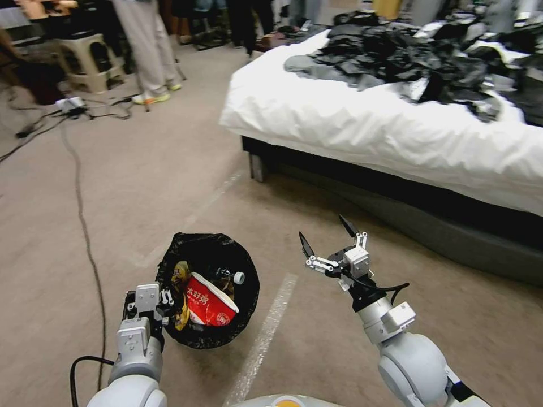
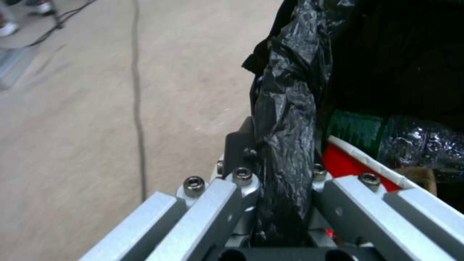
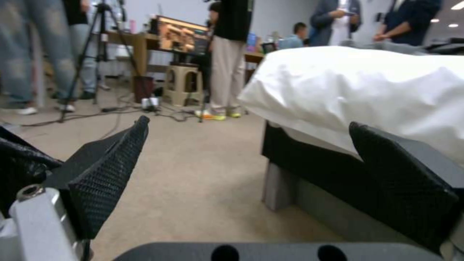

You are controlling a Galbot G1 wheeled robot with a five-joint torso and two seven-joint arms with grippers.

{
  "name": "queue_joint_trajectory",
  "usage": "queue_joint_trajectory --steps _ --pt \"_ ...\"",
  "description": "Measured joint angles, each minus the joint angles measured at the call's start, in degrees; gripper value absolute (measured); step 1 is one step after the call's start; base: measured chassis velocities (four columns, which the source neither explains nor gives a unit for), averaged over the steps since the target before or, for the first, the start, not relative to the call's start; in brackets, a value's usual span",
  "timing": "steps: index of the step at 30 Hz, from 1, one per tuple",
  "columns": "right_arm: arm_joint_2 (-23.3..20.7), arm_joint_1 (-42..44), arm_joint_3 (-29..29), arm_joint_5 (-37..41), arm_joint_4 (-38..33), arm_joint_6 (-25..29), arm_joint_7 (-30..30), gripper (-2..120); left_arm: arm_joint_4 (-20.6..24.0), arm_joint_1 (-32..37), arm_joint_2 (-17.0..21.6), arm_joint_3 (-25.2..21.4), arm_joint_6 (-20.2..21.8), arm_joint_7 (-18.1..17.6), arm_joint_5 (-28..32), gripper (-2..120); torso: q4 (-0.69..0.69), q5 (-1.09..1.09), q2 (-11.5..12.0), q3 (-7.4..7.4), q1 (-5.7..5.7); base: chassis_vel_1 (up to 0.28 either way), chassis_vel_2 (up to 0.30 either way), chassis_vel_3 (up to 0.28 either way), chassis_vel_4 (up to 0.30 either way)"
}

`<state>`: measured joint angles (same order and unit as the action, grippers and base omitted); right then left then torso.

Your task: Pick up the trash bin, then pick up the garbage from the floor and place it into the trash bin.

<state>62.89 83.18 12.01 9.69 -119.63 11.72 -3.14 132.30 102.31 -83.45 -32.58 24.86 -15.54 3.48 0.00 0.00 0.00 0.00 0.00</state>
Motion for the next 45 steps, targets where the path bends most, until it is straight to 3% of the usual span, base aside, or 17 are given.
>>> queue_joint_trajectory --steps 45 --pt "-0.12 1.47 0.6 -0.64 -1.34 0.23 0.26 100 0.69 0.26 -0.54 0.74 -0.6 -0.2 -0.38 1 0.01 0.0 0.0 0.0 0.0 0.116 0.115 0.115 0.114"
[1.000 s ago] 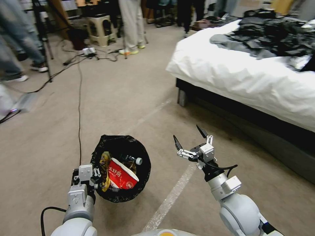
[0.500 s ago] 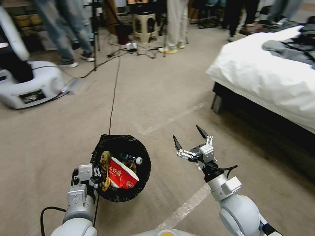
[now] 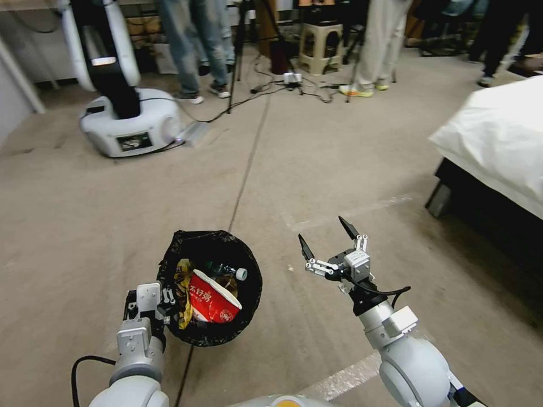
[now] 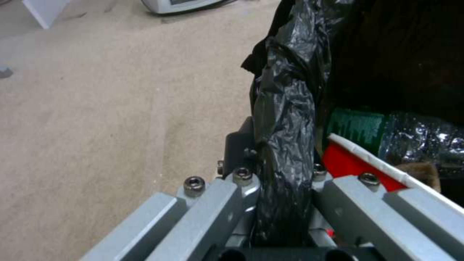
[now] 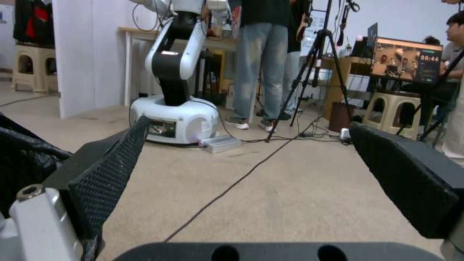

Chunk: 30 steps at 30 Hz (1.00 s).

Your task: Pick up the trash bin, then pick up the garbage from the floor and place it into the trash bin.

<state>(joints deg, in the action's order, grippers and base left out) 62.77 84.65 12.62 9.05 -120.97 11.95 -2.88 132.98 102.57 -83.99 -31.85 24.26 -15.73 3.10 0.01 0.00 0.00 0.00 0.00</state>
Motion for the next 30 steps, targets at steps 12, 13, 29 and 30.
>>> queue_joint_trajectory --steps 12,13,29,30 --pt "0.15 0.01 -0.21 -0.09 0.03 0.05 0.26 100 0.46 -0.2 0.16 -0.06 0.06 -0.06 0.04 1 -0.02 0.0 0.0 0.0 0.0 0.0 0.0 0.0 0.0" --pt "0.19 0.02 -0.23 -0.13 0.11 0.08 0.28 100 0.51 -0.29 0.18 -0.1 0.13 -0.09 0.13 1 -0.02 0.0 0.0 0.0 0.0 0.0 0.0 0.0 0.0" --pt "0.81 0.57 -0.13 -0.8 0.7 0.59 0.54 100 2.01 -5.01 0.71 -5.18 5.7 -2.7 8.69 1 -0.01 -0.01 0.0 0.0 0.0 0.0 0.0 0.0 0.0" --pt "0.81 0.57 -0.13 -0.8 0.7 0.59 0.54 100 2.01 -5.01 0.71 -5.18 5.7 -2.7 8.69 1 -0.01 -0.01 0.0 0.0 0.0 0.0 0.0 0.0 0.0"
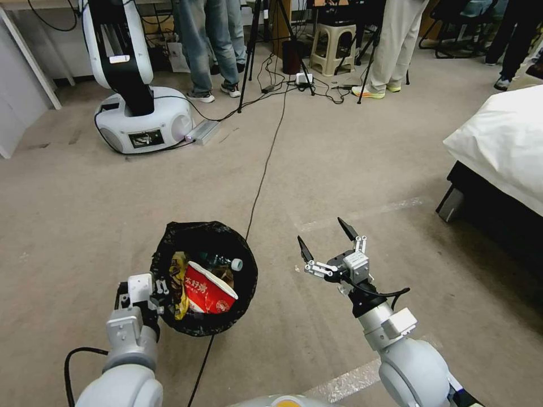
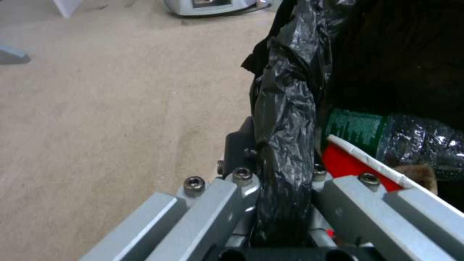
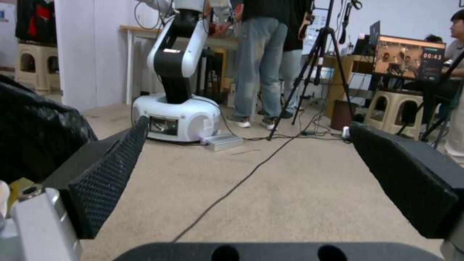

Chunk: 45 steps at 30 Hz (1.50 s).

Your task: Pick up the trash bin, then pick up the garbage from the floor and place it into the trash bin.

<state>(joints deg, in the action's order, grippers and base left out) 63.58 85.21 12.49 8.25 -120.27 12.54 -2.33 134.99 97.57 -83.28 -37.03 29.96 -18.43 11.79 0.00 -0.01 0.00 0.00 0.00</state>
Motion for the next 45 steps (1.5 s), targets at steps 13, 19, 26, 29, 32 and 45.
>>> queue_joint_trajectory --steps 13,19,26,29,32,45 --pt "0.32 0.44 0.19 -0.23 0.16 0.2 0.2 100 -1.47 -3.39 0.46 -7.07 4.27 -1.77 6.28 1 0.0 0.0 0.0 0.0 0.0 0.0 0.0 0.0 0.0" --pt "0.37 0.58 0.14 -0.33 0.22 0.3 0.27 100 -3.44 -4.0 0.41 -7.79 5.48 -2.3 7.4 1 0.0 0.0 0.0 0.0 0.0 0.0 0.0 0.0 0.0" --pt "0.24 0.71 0.17 -0.34 0.18 0.37 0.36 100 -6.21 -4.24 0.35 -8.36 5.55 -2.48 7.58 1 0.0 0.0 0.0 0.0 0.0 0.0 0.0 0.0 0.0" --pt "0.22 0.78 0.16 -0.39 0.15 0.38 0.41 100 -7.6 -4.24 0.22 -8.39 5.57 -2.49 7.88 1 0.0 0.01 0.0 0.0 0.0 0.0 0.0 0.0 0.0" --pt "0.28 0.87 0.13 -0.47 0.13 0.44 0.45 100 -8.74 -4.32 0.17 -8.42 5.66 -2.49 8.17 1 0.0 0.01 0.0 0.0 0.0 0.0 0.0 0.0 0.0" --pt "0.4 1.47 0.16 -0.82 0.07 0.77 0.68 100 -11.52 -4.37 0.02 -8.74 6.23 -2.71 9.62 1 -0.01 0.01 0.0 0.0 0.0 0.0 0.0 0.0 0.0"
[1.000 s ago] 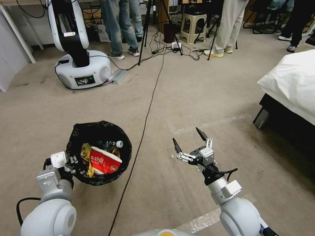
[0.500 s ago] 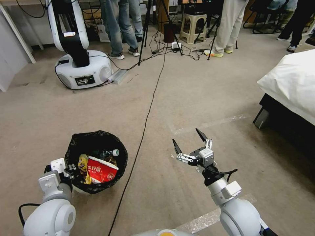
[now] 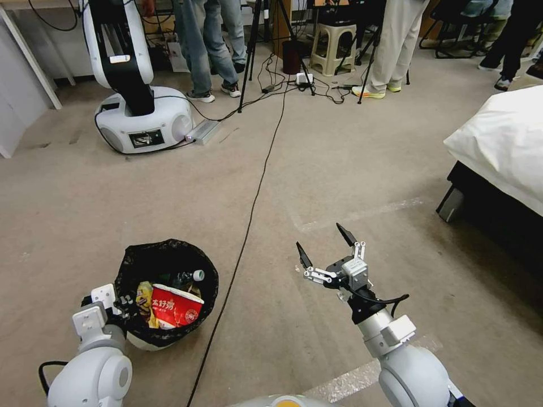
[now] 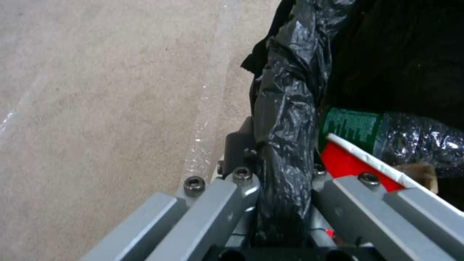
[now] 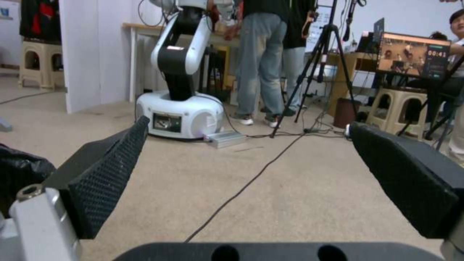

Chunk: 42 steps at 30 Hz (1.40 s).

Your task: Pick up the trash bin, then pick up the garbage from the floor and place it into the trash bin.

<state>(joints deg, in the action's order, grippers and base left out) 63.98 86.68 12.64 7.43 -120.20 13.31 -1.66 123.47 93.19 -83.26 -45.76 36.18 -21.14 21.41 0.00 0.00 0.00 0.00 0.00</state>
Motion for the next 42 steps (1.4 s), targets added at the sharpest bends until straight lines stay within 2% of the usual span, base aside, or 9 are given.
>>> queue_joint_trajectory --steps 9,16,22,28,29,32,38,41,42 --pt "0.51 0.26 -0.25 -0.26 0.37 0.27 0.31 100 -1.38 -1.62 0.27 -0.06 2.33 -2.82 5.36 1 0.02 0.05 0.0 -0.01 0.0 0.0 0.0 0.0 0.0" --pt "0.67 0.56 -0.24 -0.42 0.56 0.44 0.65 100 -1.99 -2.5 0.34 0.15 2.76 -3.07 5.9 1 0.01 0.03 -0.01 -0.01 0.0 0.0 0.0 0.0 0.0" --pt "0.79 0.81 -0.23 -0.57 0.85 0.69 0.96 100 -2.25 -3.01 0.49 0.36 2.9 -3.05 6.5 20 0.0 -0.03 0.0 0.0 0.0 0.0 0.0 0.0 0.0" --pt "1.11 1.0 -0.5 -0.8 1.21 0.89 1.31 100 -2.3 -3.65 0.77 0.4 2.75 -2.72 6.96 45 -0.02 -0.05 0.0 0.0 0.0 0.0 0.0 0.0 0.0" --pt "1.11 1.0 -0.5 -0.8 1.21 0.89 1.31 100 -2.3 -3.65 0.77 0.4 2.75 -2.72 6.96 45 -0.02 -0.05 0.0 0.0 0.0 0.0 0.0 0.0 0.0" --pt "1.02 0.99 -0.51 -0.82 1.24 0.93 1.44 100 -2.31 -4.19 1.17 0.08 2.49 -2.66 7.45 60 -0.01 -0.03 0.0 0.0 0.0 0.0 0.0 0.0 0.0" --pt "0.74 0.98 -0.43 -0.82 1.23 0.93 1.59 100 -2.31 -4.82 1.5 -0.12 2.33 -2.65 8.01 74 -0.01 -0.01 0.0 0.0 0.0 0.0 0.0 0.0 0.0" --pt "0.71 1.16 -0.47 -0.82 1.22 0.94 1.76 100 -2.4 -5.63 1.84 -0.15 2.2 -2.73 8.41 93 0.0 0.0 0.0 0.0 0.0 0.0 0.0 0.0 0.0" --pt "0.71 1.16 -0.47 -0.82 1.22 0.94 1.76 100 -2.4 -5.63 1.84 -0.15 2.2 -2.73 8.41 93 0.0 0.0 0.0 0.0 0.0 0.0 0.0 0.0 0.0"
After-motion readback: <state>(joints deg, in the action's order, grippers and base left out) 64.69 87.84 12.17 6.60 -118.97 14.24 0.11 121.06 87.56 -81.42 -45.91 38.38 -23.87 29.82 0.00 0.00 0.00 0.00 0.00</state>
